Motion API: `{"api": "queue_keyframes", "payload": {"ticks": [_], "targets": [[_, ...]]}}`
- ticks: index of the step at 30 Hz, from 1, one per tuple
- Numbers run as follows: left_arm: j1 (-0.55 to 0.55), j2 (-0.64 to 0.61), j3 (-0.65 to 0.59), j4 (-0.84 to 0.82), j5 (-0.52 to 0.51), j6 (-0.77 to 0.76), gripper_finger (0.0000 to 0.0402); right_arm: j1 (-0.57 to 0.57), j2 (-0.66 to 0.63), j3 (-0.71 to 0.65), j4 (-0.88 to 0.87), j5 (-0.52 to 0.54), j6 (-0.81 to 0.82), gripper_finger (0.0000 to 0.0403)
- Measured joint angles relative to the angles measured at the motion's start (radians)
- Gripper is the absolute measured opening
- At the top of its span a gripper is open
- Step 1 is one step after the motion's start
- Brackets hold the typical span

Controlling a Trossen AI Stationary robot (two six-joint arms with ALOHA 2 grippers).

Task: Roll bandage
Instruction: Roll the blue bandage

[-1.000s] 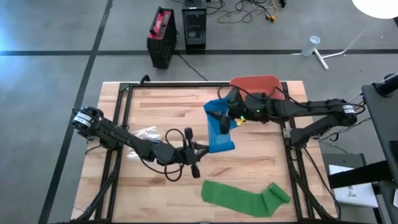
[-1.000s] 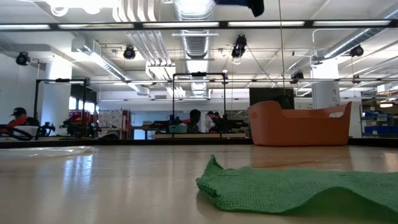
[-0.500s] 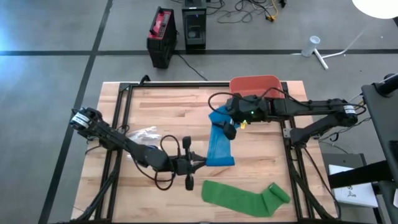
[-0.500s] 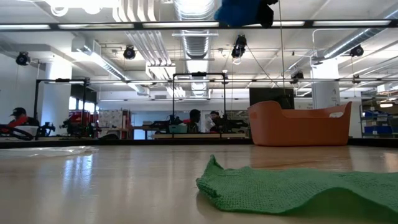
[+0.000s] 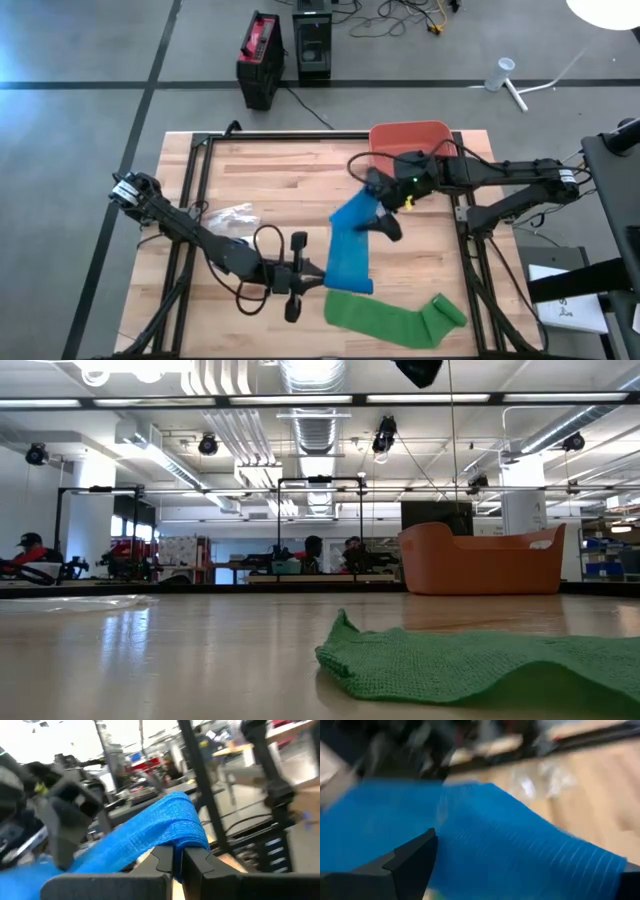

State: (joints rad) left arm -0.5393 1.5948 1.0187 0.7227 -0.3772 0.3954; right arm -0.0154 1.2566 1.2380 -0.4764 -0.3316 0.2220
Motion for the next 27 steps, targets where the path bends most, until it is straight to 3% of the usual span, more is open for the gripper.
{"api": "queue_keyframes", "payload": {"ticks": [3, 8, 14, 22, 27], "targets": [[-0.001, -0.004, 0.0, 0.003, 0.075, -0.05, 0.0001, -0.007, 0.001, 0.0, -0.151, -0.082, -0.098, 0.0337], [-0.002, -0.004, 0.0, 0.033, 0.239, -0.123, 0.0003, -0.006, 0.001, -0.007, -0.373, -0.095, -0.218, 0.0326], [-0.001, -0.036, 0.0, 0.039, 0.204, -0.281, 0.0002, 0.023, -0.025, -0.061, -0.412, -0.094, -0.182, 0.0313], [-0.01, -0.105, -0.015, 0.047, 0.183, -0.377, 0.0002, 0.104, -0.148, -0.329, -0.224, -0.004, -0.036, 0.0305], [-0.009, -0.13, -0.015, 0.081, 0.181, -0.399, 0.0002, 0.147, -0.192, -0.507, 0.087, -0.006, 0.057, 0.0313]]}}
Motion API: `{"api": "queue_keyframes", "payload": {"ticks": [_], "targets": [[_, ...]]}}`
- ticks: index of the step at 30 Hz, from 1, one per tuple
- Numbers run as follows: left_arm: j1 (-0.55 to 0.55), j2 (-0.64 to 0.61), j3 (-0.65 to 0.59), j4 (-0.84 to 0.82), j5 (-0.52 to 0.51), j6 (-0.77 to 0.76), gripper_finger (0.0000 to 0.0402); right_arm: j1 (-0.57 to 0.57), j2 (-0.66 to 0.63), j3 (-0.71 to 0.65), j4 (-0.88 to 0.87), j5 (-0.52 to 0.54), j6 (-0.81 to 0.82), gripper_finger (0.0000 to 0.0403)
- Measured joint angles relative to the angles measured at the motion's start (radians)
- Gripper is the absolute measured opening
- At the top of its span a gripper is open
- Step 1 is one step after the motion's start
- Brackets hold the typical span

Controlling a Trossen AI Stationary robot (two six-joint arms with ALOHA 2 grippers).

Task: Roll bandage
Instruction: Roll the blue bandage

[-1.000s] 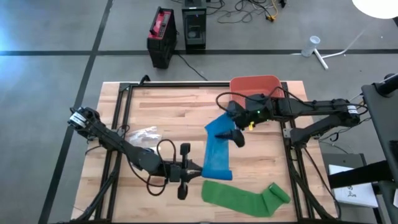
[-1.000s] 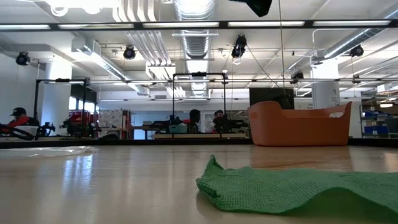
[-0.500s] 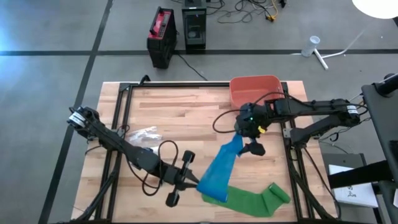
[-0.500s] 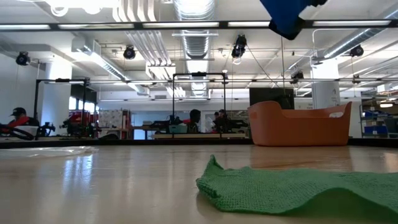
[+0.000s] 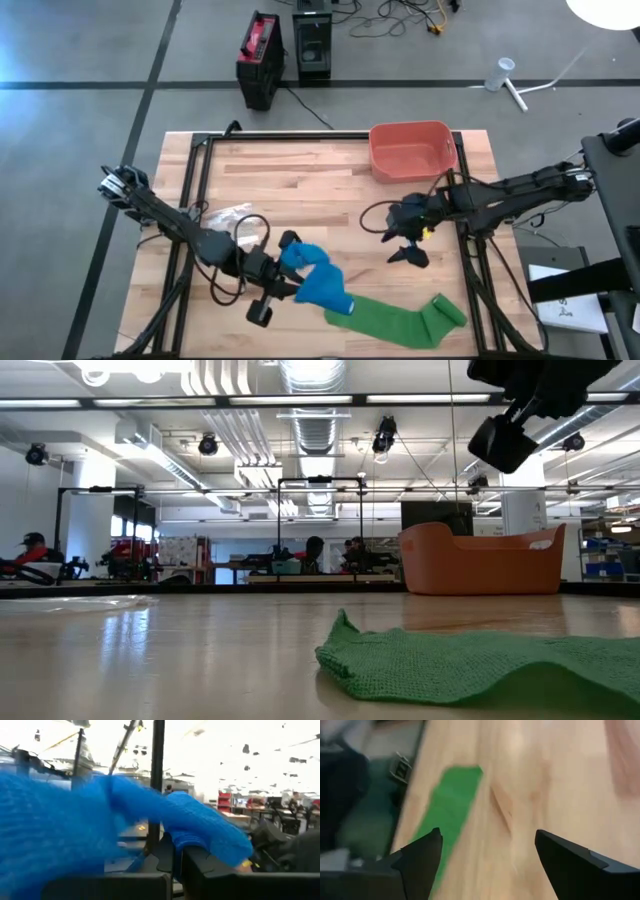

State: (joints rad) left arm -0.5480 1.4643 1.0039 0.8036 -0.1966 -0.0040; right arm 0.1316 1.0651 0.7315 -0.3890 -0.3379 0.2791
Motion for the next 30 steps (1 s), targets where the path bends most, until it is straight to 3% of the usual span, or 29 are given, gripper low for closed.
{"api": "queue_keyframes", "payload": {"ticks": [7, 15, 18, 24, 30], "targets": [[0.004, -0.041, -0.007, -0.008, -0.142, -0.014, 0.0002, 0.076, -0.039, -0.054, 0.41, 0.09, -0.053, 0.0306], [0.023, -0.047, -0.012, -0.018, -0.236, -0.081, 0.0004, 0.185, -0.073, -0.005, 0.695, 0.413, -0.413, 0.0285], [0.042, -0.047, -0.012, -0.047, -0.242, -0.12, 0.0004, 0.199, -0.008, -0.006, 0.856, 0.474, -0.486, 0.0279], [0.072, -0.047, -0.013, -0.066, -0.243, -0.13, 0.0005, 0.2, 0.205, 0.02, 1.138, 0.48, -0.474, 0.0279], [0.092, -0.047, -0.013, -0.07, -0.252, -0.112, 0.0005, 0.202, 0.38, 0.085, 1.416, 0.561, -0.471, 0.0277]]}}
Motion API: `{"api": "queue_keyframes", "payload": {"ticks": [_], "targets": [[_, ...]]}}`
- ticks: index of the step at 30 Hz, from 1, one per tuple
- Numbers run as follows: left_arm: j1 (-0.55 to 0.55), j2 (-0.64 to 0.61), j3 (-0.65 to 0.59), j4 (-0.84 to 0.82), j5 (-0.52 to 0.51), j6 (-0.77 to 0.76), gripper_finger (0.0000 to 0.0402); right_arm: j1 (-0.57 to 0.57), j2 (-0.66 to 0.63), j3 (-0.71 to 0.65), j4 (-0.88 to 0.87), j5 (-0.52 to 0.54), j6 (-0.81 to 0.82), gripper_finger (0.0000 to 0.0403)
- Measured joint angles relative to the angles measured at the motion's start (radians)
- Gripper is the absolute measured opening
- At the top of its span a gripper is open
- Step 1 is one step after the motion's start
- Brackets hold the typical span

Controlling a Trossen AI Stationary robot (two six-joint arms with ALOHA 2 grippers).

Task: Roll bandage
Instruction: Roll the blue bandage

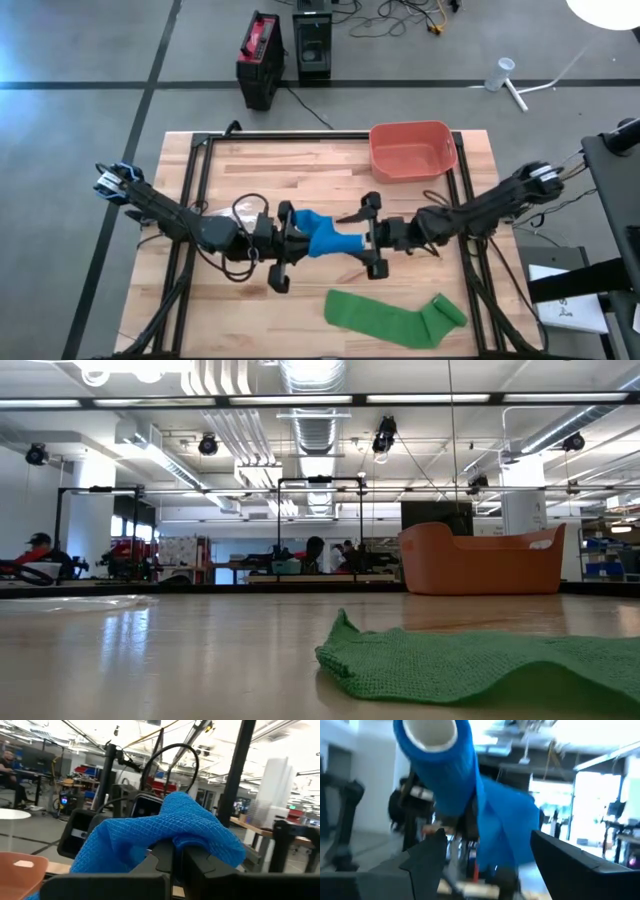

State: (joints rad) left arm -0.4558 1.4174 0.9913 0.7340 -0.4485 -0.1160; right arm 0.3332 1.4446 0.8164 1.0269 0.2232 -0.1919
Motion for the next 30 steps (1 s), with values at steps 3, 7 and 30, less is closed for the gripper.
{"api": "queue_keyframes", "payload": {"ticks": [3, 7, 30], "targets": [[0.006, 0.0, 0.0, -0.002, -0.016, 0.003, 0.0005, 0.001, 0.066, 0.052, 0.019, 0.017, 0.012, 0.0266], [0.01, 0.0, -0.001, -0.002, -0.015, 0.004, 0.0005, 0.0, 0.128, 0.12, 0.019, 0.144, -0.026, 0.024], [-0.014, -0.036, 0.0, -0.007, 0.032, 0.022, 0.0005, -0.002, -0.242, -0.013, -0.913, 0.349, 0.065, 0.0003]]}}
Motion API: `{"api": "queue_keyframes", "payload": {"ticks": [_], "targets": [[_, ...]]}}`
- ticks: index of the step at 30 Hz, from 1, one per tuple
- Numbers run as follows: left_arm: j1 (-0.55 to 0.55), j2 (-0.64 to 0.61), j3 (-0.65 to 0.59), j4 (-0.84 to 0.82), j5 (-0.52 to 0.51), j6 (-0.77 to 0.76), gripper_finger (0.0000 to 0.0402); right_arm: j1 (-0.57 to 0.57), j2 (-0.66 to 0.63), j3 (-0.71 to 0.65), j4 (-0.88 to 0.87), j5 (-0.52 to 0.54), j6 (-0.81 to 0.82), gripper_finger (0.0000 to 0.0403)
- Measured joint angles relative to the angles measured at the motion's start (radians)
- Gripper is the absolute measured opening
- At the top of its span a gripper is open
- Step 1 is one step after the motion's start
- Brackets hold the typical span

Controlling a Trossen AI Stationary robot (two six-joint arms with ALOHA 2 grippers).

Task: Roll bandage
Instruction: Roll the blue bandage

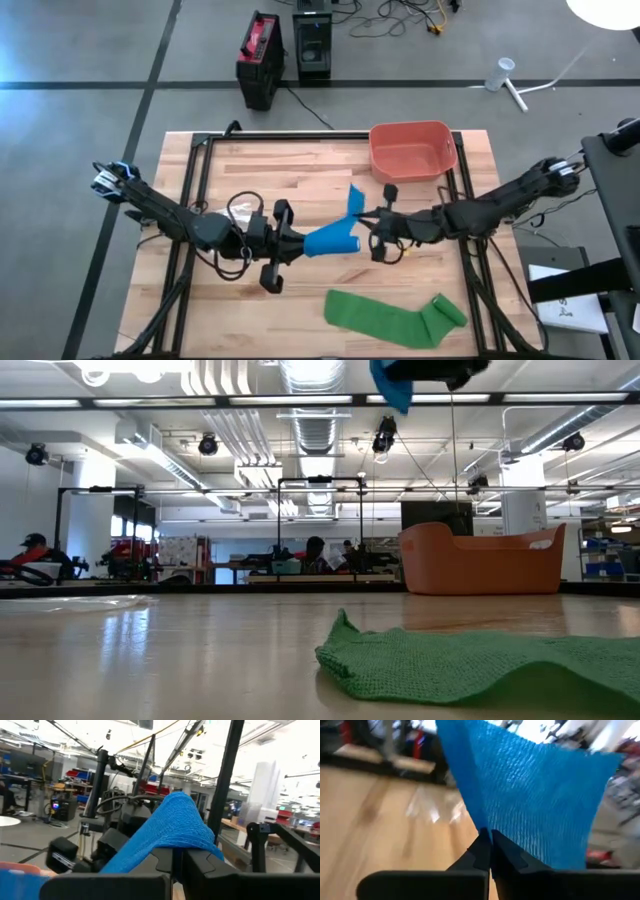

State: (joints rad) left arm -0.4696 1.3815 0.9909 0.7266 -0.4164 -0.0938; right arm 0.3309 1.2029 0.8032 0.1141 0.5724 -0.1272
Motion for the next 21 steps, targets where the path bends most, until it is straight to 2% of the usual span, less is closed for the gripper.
{"api": "queue_keyframes", "payload": {"ticks": [4, 7, 15, 17, 21], "targets": [[0.006, 0.002, 0.0, -0.012, -0.011, 0.006, 0.0005, 0.014, -0.042, -0.02, -0.013, -0.131, 0.049, 0.0037], [0.012, 0.002, 0.001, -0.017, -0.014, 0.006, 0.0005, 0.034, -0.05, -0.02, 0.011, -0.161, 0.037, 0.0082], [0.017, 0.002, 0.001, -0.02, -0.016, 0.004, 0.0005, 0.055, 0.016, -0.02, 0.173, -0.158, -0.034, 0.0208], [0.017, 0.002, 0.001, -0.019, -0.016, 0.003, 0.0005, 0.053, 0.05, -0.02, 0.239, -0.142, -0.038, 0.023], [0.017, 0.002, 0.001, -0.02, -0.016, 0.003, 0.0005, 0.041, 0.144, -0.02, 0.402, -0.04, -0.061, 0.0251]]}}
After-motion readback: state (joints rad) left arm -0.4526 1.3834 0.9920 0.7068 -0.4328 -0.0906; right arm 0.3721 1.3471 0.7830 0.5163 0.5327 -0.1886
